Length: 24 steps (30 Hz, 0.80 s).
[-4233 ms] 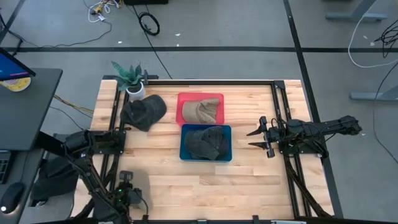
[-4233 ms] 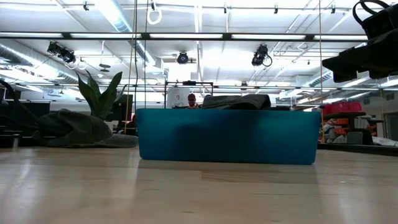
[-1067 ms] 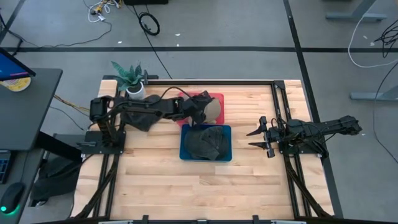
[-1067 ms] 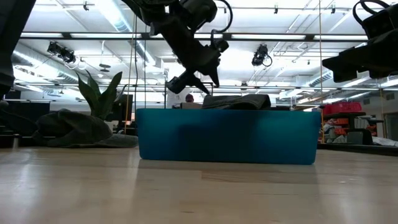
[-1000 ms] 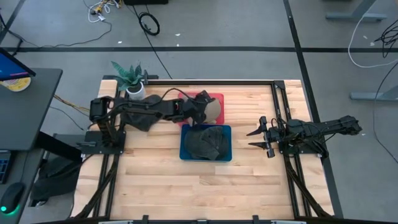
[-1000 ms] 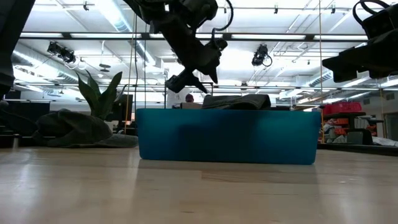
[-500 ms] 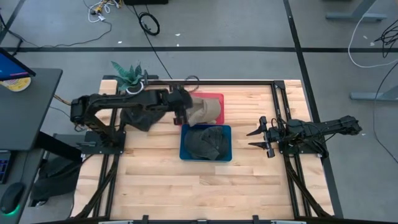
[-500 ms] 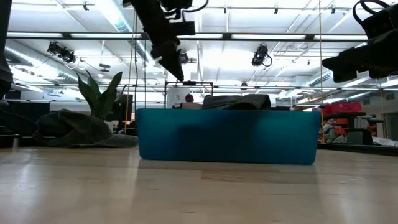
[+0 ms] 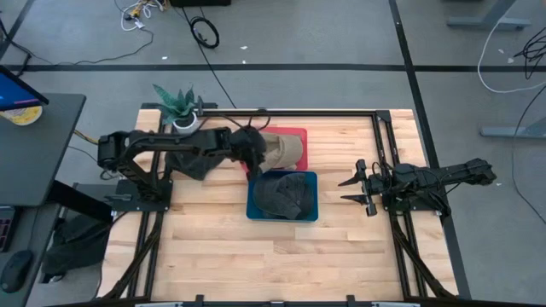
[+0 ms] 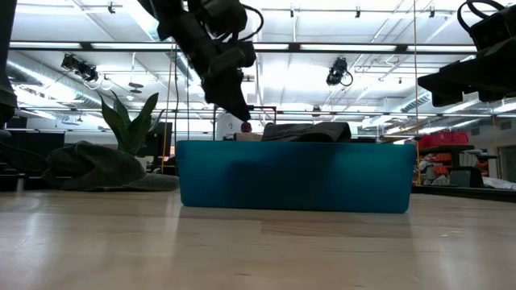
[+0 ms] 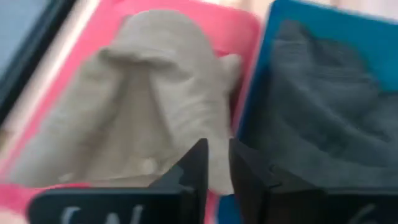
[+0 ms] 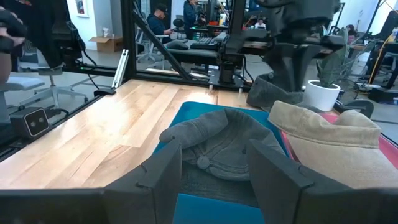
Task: Pick & Place hat
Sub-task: Put the brown cap into the red bin
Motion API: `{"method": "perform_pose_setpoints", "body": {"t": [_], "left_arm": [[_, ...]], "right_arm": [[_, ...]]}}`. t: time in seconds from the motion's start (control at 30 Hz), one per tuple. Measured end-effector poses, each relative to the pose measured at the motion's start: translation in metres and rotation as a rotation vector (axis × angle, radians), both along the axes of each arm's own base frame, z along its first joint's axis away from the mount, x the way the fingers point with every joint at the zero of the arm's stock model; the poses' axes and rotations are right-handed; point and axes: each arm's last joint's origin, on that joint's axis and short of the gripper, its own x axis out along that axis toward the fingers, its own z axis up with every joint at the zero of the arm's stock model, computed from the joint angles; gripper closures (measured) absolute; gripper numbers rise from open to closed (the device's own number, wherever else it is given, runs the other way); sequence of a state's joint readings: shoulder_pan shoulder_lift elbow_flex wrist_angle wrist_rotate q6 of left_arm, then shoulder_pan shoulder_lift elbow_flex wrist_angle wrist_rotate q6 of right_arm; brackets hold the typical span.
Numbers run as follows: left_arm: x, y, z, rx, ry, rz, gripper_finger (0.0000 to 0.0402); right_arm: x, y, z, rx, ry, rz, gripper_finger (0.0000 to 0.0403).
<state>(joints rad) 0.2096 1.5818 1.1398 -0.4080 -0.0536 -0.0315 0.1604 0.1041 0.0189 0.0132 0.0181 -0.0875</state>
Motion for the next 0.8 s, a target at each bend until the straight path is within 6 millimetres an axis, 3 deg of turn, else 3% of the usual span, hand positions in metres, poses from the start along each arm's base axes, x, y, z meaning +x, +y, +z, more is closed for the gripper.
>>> {"method": "perform_pose_setpoints", "body": {"t": [0.17,0.33,0.6,0.8], "left_arm": [[-0.001,-0.011,-0.01,-0.034,0.017,-0.034,0.0393],[-0.007,-0.01,-0.027,-0.038,0.031,-0.013,0.0393],[-0.018,0.013,-0.054,0.006,-0.053,0.063,0.0397],[-0.028,0.024,-0.063,0.049,-0.001,0.149,0.0392]], "right_arm": [[0.0,0.0,0.0,0.0,0.0,0.0,0.0218],[0.0,0.0,0.0,0.0,0.0,0.0,0.0218],[0.0,0.0,0.0,0.0,0.0,0.0,0.0218],[0.0,0.0,0.0,0.0,0.0,0.0,0.0218]]}}
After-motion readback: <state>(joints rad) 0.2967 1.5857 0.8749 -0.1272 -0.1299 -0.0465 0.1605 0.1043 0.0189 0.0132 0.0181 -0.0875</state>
